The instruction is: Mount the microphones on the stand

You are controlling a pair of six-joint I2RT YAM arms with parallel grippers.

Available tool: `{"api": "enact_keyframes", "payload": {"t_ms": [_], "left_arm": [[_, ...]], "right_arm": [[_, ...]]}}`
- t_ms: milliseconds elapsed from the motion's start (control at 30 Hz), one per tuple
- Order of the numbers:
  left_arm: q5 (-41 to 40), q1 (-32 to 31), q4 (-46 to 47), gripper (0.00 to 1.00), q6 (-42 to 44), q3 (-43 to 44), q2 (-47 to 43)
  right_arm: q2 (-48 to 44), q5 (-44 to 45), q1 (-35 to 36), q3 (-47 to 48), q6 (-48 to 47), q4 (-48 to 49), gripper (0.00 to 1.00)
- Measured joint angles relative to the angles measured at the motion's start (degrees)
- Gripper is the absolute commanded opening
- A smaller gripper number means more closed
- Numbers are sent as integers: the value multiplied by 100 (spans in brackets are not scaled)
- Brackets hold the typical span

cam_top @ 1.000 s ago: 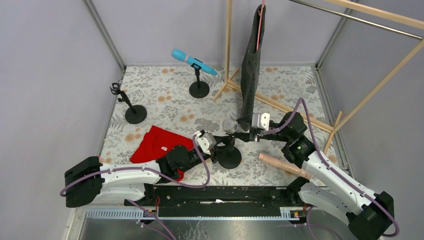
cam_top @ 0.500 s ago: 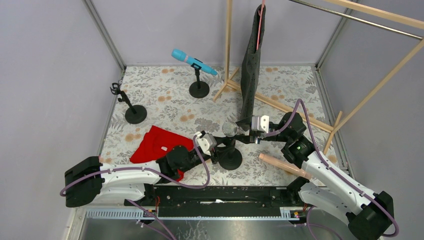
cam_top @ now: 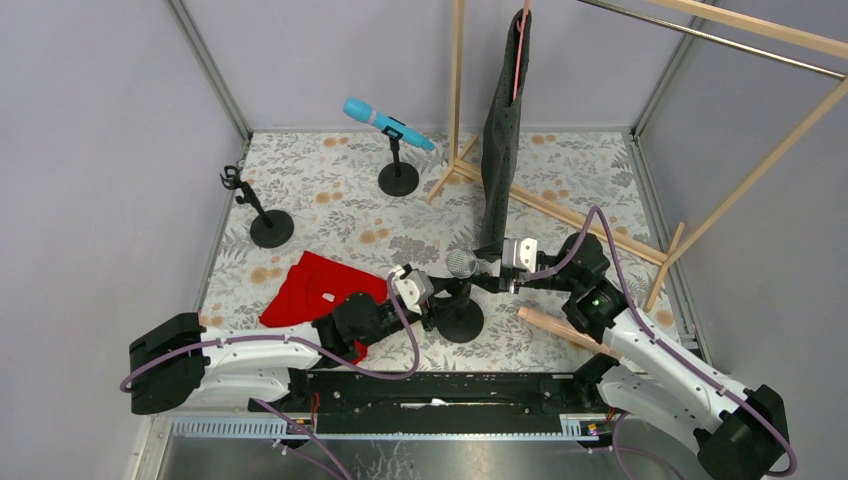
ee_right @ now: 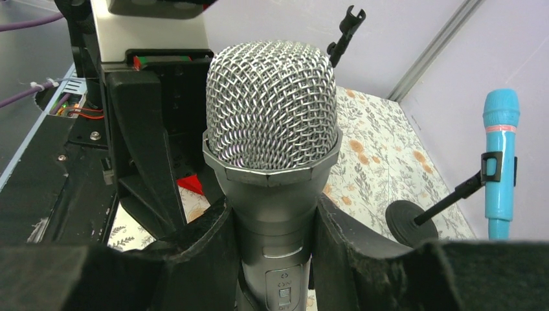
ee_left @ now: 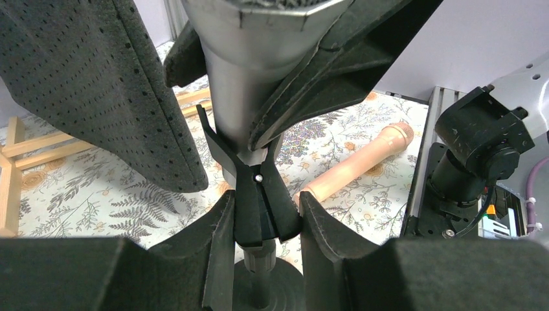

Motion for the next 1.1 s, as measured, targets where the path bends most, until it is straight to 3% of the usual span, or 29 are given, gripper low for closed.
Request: {"api": "enact_keyframes", "payload": {"t_ms": [333,433,1100], "left_arm": [[44,-20,17,1,-9,0,-2],[44,-22,13,19,-22,0,-4],[-177,-24,-44,61,-153,2,-28]], "right_arm": [[-282,348,0,-415,328,415,0],[-278,350,0,-415,369,422,0],[-262,337,-7,-415,444,452,0]]}}
